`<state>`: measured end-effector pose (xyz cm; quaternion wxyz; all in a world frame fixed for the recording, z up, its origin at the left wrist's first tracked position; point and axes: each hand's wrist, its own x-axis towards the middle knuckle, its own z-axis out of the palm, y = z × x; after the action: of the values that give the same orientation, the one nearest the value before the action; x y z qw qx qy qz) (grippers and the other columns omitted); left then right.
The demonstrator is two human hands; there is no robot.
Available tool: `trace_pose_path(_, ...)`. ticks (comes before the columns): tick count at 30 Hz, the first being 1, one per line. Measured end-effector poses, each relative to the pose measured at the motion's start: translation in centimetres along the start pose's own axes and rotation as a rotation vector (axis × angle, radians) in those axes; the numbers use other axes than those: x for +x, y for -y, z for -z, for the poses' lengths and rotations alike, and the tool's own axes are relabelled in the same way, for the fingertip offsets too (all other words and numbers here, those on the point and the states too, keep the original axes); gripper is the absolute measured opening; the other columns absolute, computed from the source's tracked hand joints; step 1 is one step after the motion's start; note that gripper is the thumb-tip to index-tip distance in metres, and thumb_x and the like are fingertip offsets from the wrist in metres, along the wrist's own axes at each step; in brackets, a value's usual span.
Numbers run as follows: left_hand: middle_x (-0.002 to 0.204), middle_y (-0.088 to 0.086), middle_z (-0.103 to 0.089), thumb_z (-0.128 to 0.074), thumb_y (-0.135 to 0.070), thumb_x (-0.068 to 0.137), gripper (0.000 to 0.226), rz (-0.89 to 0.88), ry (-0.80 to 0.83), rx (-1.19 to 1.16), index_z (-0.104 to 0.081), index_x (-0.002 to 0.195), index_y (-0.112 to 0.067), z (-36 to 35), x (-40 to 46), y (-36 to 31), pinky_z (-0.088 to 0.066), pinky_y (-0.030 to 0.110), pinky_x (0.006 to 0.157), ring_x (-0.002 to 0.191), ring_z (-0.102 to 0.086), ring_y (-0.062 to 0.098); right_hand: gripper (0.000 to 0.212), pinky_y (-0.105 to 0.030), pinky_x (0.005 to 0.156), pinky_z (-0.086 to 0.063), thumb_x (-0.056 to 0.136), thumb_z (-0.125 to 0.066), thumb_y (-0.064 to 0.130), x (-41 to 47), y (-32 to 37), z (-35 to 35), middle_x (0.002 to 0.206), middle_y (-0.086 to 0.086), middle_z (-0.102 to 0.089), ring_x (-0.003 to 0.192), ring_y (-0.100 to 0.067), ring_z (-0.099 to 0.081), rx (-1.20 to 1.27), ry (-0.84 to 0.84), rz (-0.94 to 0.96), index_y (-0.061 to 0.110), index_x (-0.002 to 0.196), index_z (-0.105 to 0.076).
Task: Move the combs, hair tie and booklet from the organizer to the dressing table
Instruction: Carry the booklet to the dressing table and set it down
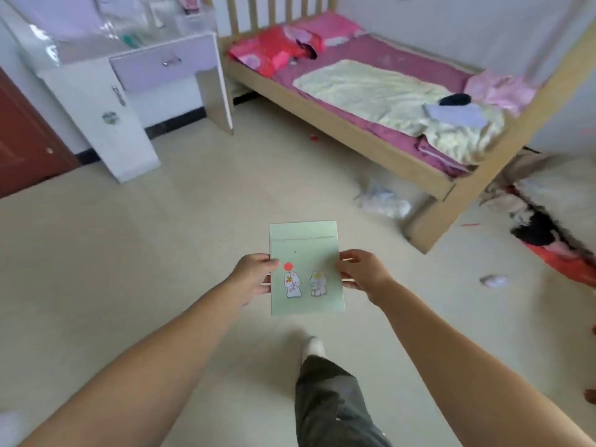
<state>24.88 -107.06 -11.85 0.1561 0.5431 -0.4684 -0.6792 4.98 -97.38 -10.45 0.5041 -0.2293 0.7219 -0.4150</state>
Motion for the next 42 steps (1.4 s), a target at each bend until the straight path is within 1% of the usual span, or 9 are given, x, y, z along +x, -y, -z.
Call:
trace_pose_path(3,0.094,0.013,-0.067,-0.056,-0.009,0.087,0.016,0.025,-0.093,-0.077,-0.064,0.099,-0.004,5.2,5.7,-3.1,-0.054,0.031,0.063,0.078,-0.066,0.026,0.022,-0.026,0.066,-0.053,0.088,-0.056,0.004,7.8,4.8,-4.3,0.09,-0.009,-0.063,0.069,-0.016,-0.062,-0.049,0.103,0.013,0.003,0.109,-0.061)
trace_pose_path(8,0.092,0.01,-0.069,-0.058,-0.01,0.085,0.009,0.017,-0.244,-0.233,-0.067,0.087,-0.011,14.9,12.8,-9.4,-0.056,0.031,0.066,0.074,-0.069,0.022,0.012,-0.024,0.064,-0.055,0.088,-0.059,0.008,19.6,15.6,-13.1,0.087,-0.007,-0.064,0.074,-0.018,-0.064,-0.149,0.303,0.044,0.008,0.1,-0.061)
trace_pose_path(13,0.09,0.008,-0.072,-0.059,-0.011,0.086,0.013,0.007,-0.374,-0.42,-0.068,0.095,-0.009,26.3,17.7,-13.4,-0.058,0.031,0.065,0.076,-0.069,0.024,0.009,-0.019,0.05,-0.052,0.087,-0.06,0.009,29.1,24.5,-24.8,0.075,0.0,-0.065,0.06,-0.009,-0.064,-0.278,0.505,0.07,0.009,0.096,-0.062)
trace_pose_path(16,0.091,0.008,-0.071,-0.057,-0.011,0.089,0.013,0.018,-0.411,-0.494,-0.066,0.097,-0.009,33.3,22.1,-16.0,-0.058,0.033,0.063,0.079,-0.07,0.023,0.008,-0.019,0.052,-0.052,0.087,-0.061,0.01,35.2,29.2,-31.7,0.074,0.002,-0.068,0.059,-0.007,-0.066,-0.314,0.59,0.09,0.011,0.094,-0.064)
trace_pose_path(23,0.087,0.006,-0.073,-0.064,-0.008,0.085,0.014,0.07,-0.364,-0.498,-0.065,0.099,-0.009,48.8,33.7,-26.9,-0.056,0.036,0.066,0.08,-0.069,0.022,0.017,-0.024,0.065,-0.054,0.085,-0.065,0.015,48.8,41.2,-43.1,0.086,-0.003,-0.075,0.074,-0.012,-0.072,-0.28,0.69,0.023,0.01,0.101,-0.067)
trace_pose_path(28,0.103,0.01,-0.069,-0.063,-0.01,0.086,0.021,0.1,-0.317,-0.455,-0.062,0.107,-0.01,57.0,43.9,-35.1,-0.056,0.037,0.071,0.089,-0.067,0.023,0.016,-0.022,0.06,-0.056,0.084,-0.067,0.014,58.4,49.3,-48.4,0.085,-0.002,-0.077,0.075,-0.012,-0.073,-0.218,0.657,-0.007,0.011,0.1,-0.066)
trace_pose_path(31,0.101,0.008,-0.069,-0.062,-0.01,0.087,0.019,0.103,-0.289,-0.44,-0.062,0.106,-0.011,61.1,51.4,-39.6,-0.055,0.038,0.073,0.089,-0.067,0.022,0.018,-0.023,0.064,-0.056,0.085,-0.066,0.015,65.5,53.8,-51.5,0.093,-0.005,-0.076,0.08,-0.015,-0.073,-0.216,0.657,0.009,0.011,0.102,-0.066)
trace_pose_path(36,0.088,0.006,-0.071,-0.061,-0.009,0.086,0.009,0.087,-0.332,-0.509,-0.066,0.092,-0.011,67.8,62.9,-46.8,-0.055,0.038,0.072,0.081,-0.067,0.02,0.012,-0.023,0.063,-0.055,0.086,-0.065,0.013,77.8,62.4,-57.3,0.096,-0.006,-0.074,0.082,-0.015,-0.071,-0.24,0.65,0.021,0.013,0.098,-0.064)
trace_pose_path(42,0.08,0.004,-0.074,-0.061,-0.011,0.087,0.011,0.017,-0.448,-0.507,-0.067,0.096,-0.009,76.9,72.5,-54.3,-0.056,0.03,0.062,0.074,-0.069,0.017,0.009,-0.021,0.056,-0.055,0.086,-0.064,0.008,89.1,72.9,-66.7,0.09,-0.005,-0.071,0.077,-0.014,-0.069,-0.35,0.68,0.036,0.013,0.094,-0.065)
